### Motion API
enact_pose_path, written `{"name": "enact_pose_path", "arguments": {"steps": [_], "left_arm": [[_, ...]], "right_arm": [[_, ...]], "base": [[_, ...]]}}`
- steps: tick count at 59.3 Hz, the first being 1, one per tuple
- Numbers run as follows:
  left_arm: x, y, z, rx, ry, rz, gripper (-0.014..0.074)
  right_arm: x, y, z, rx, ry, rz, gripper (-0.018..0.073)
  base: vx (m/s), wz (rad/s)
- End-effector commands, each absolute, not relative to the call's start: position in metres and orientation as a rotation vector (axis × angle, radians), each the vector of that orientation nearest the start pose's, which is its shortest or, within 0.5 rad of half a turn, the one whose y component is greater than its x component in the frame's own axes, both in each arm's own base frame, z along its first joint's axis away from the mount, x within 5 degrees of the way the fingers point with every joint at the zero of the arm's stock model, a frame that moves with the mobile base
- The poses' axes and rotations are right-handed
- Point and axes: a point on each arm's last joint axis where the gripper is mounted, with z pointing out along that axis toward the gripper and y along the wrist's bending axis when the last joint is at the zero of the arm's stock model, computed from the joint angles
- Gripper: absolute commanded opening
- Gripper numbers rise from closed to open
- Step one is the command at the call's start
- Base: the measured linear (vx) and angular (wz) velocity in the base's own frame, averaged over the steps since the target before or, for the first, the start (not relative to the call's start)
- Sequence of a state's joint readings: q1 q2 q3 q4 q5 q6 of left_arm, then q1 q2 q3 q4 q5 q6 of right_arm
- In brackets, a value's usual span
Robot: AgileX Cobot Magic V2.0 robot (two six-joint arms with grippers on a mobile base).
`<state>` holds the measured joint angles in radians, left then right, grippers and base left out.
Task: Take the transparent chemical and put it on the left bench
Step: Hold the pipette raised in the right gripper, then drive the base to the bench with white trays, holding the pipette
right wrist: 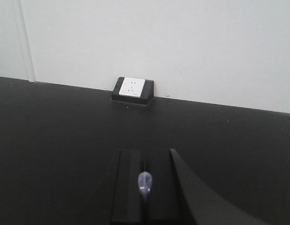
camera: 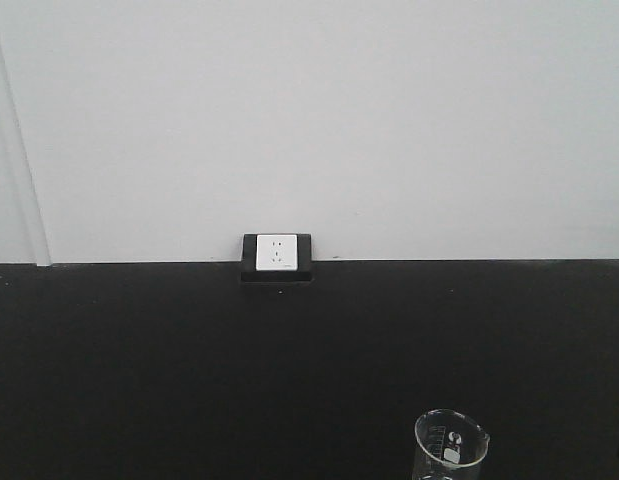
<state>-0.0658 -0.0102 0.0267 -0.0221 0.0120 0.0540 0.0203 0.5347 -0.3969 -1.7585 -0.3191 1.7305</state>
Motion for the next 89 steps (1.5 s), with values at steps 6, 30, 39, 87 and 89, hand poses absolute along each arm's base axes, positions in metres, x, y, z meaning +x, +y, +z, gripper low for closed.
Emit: {"name": "enact_pose_path", "arguments": {"steps": [6,30,39,87,89], "left_arm": [[0.055,-0.0036,0.2063,0.064,1.429,-0.035,-0.0003],[0.055,-0.0036,0.2063,0.064,1.429,-0.035,-0.0003],[0.055,-0.0036,0.2063,0.064,1.429,-0.035,-0.0003],[0.055,-0.0036,0.2063,0.064,1.429,-0.035,-0.0003],[0.055,-0.0036,0.2063,0.064,1.429,-0.035,-0.0003]], "right_arm": [[0.1144,0.0283,0.3093,-0.287,1.634,0.21,-0.0003],[0.1144,0.0283,0.3093,-0.287,1.634,0.21,-0.0003],[0.1144,0.0283,0.3093,-0.287,1.634,0.21,-0.0003],[0.1144,0.0283,0.3093,-0.287,1.634,0.21,-0.0003],[0.1144,0.0283,0.3093,-0.287,1.634,0.21,-0.0003]], "base": [[0.0,0.0],[0.0,0.0],[0.0,0.0],[-0.04,-0.04],[-0.11,-0.12]]}}
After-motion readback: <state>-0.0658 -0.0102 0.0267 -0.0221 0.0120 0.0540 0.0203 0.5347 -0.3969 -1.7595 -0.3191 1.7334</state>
